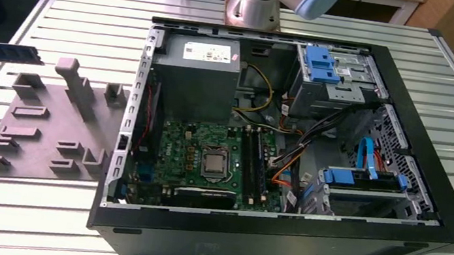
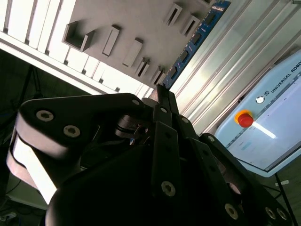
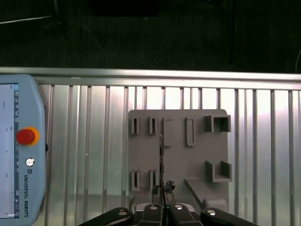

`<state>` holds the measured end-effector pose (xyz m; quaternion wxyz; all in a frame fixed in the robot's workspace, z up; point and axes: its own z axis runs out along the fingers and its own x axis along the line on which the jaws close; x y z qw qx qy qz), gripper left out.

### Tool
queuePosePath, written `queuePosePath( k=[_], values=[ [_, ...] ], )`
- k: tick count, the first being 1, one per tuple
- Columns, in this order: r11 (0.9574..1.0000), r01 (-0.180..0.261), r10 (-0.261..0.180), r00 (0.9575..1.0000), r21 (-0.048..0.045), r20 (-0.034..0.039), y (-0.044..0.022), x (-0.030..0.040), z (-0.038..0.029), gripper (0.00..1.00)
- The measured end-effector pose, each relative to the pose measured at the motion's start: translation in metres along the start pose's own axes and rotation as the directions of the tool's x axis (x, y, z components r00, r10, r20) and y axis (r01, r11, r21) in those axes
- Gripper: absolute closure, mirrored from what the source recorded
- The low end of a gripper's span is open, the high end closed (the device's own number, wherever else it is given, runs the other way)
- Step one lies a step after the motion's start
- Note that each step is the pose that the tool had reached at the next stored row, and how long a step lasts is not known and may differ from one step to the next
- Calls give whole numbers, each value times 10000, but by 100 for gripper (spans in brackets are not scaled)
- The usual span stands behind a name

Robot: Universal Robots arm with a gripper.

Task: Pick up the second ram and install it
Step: 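Pick up the second ram and move it above second insertion slot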

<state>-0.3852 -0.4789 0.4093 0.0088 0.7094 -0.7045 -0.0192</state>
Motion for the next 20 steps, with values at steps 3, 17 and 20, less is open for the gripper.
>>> queuePosePath(
  k=[3,17,20],
  values=[
    [10000,0,0,10000,0,0,-17,0,-1,88],
    [10000,0,0,10000,-1,-1,-99,1,-5,88],
    [10000,1,-1,10000,1,0,-118,1,-4,88]
  ],
)
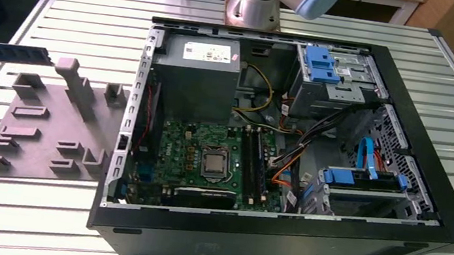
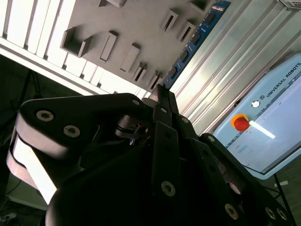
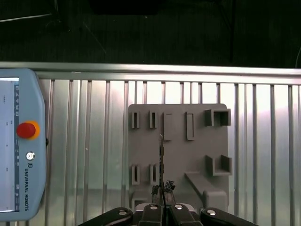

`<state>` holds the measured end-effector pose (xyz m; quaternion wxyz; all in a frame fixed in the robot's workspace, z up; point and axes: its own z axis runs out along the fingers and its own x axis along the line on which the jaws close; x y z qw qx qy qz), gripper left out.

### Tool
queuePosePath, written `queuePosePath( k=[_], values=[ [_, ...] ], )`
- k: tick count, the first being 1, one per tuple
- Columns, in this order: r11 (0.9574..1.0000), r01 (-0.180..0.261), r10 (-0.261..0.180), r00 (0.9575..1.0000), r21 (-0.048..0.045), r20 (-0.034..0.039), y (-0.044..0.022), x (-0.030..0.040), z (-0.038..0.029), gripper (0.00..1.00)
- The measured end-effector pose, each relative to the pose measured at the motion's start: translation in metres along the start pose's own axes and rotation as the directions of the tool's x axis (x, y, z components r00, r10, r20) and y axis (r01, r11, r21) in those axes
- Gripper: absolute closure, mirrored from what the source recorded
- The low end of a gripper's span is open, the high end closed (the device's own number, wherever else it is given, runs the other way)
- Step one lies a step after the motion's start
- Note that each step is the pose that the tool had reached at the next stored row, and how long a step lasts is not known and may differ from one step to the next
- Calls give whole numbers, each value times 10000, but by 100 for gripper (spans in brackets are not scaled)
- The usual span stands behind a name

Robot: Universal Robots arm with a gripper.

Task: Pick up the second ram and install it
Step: 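Pick up the second ram and move it above second insertion slot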

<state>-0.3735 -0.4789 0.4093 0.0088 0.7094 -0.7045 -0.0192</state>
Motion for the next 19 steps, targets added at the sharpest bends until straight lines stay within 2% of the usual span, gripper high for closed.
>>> queuePosePath(
  k=[19],
  values=[
    [10000,-1,1,10000,-1,-1,-155,1,-7,88]
  ],
)
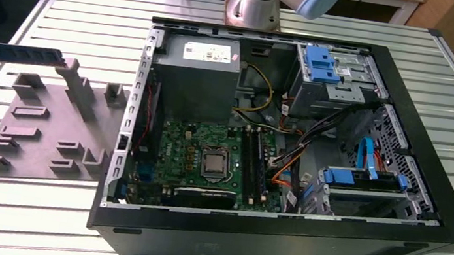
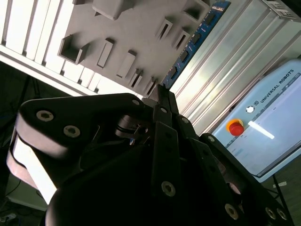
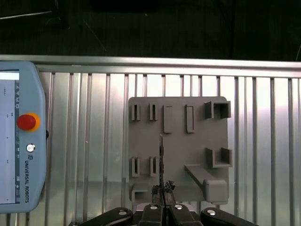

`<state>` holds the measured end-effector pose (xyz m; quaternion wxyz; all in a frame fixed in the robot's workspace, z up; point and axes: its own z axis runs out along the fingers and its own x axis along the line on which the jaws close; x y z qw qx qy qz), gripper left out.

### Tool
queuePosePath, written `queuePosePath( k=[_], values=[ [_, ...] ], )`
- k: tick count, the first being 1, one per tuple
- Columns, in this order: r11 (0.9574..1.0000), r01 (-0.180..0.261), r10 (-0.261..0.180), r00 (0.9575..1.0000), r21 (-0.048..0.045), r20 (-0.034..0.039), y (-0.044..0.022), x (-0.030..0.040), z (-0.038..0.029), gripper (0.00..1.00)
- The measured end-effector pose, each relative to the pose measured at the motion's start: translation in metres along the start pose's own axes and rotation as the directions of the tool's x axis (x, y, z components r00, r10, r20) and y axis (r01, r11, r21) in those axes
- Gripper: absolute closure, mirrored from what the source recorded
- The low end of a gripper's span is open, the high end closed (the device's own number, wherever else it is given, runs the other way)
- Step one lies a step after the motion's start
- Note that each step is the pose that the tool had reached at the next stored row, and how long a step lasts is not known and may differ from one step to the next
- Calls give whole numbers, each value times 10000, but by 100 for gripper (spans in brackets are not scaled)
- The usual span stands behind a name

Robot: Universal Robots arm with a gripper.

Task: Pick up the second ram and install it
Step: 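Pick up the second ram and move it above second insertion slot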

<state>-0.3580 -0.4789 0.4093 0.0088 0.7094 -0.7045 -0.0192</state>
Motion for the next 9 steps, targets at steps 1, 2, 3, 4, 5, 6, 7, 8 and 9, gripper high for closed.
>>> queuePosePath(
  k=[1,2,3,4,5,6,7,8,9],
  values=[
    [10000,0,0,10000,1,1,-9,0,0,88],
    [10000,0,0,10000,1,1,-19,0,0,88],
    [10000,0,0,10000,0,0,-28,0,-1,88],
    [10000,1,-1,10000,1,1,-38,0,-1,88],
    [10000,0,0,10000,0,0,-47,0,-2,88],
    [10000,0,0,10000,0,0,-56,0,-2,88],
    [10000,0,0,10000,1,0,-66,1,-2,88],
    [10000,0,0,10000,0,0,-76,1,-3,88],
    [10000,0,0,10000,0,1,-86,1,-3,88]
  ],
)
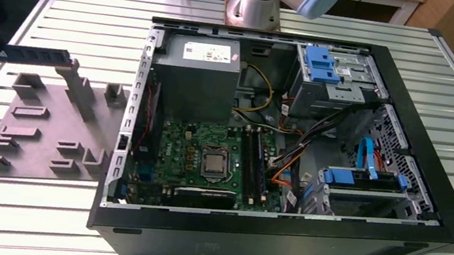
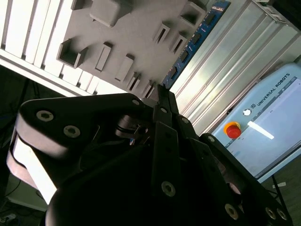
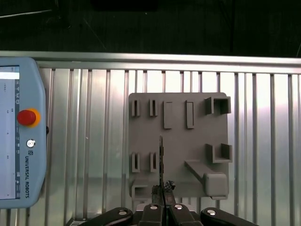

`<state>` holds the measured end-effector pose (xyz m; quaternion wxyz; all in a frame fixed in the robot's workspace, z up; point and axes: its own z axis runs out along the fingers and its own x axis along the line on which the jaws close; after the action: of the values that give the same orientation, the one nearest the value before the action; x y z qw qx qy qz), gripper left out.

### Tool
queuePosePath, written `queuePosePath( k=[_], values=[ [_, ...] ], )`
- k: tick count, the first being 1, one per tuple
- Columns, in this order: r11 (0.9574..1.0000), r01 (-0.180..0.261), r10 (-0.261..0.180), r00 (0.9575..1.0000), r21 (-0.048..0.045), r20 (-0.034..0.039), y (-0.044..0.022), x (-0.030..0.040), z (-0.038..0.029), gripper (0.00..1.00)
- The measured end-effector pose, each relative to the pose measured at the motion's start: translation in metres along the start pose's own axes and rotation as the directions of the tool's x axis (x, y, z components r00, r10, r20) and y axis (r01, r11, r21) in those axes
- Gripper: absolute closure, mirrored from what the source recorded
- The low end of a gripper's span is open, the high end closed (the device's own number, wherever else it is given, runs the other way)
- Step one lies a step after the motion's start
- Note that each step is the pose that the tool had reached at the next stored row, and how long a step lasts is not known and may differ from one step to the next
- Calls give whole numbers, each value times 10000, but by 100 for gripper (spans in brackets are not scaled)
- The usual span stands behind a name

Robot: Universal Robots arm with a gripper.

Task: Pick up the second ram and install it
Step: 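Pick up the second ram and move it above second insertion slot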

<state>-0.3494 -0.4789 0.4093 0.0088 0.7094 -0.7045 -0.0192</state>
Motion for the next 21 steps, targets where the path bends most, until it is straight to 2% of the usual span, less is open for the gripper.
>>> queuePosePath(
  k=[21],
  values=[
    [10000,0,0,10000,0,0,-165,1,-7,88]
  ],
)
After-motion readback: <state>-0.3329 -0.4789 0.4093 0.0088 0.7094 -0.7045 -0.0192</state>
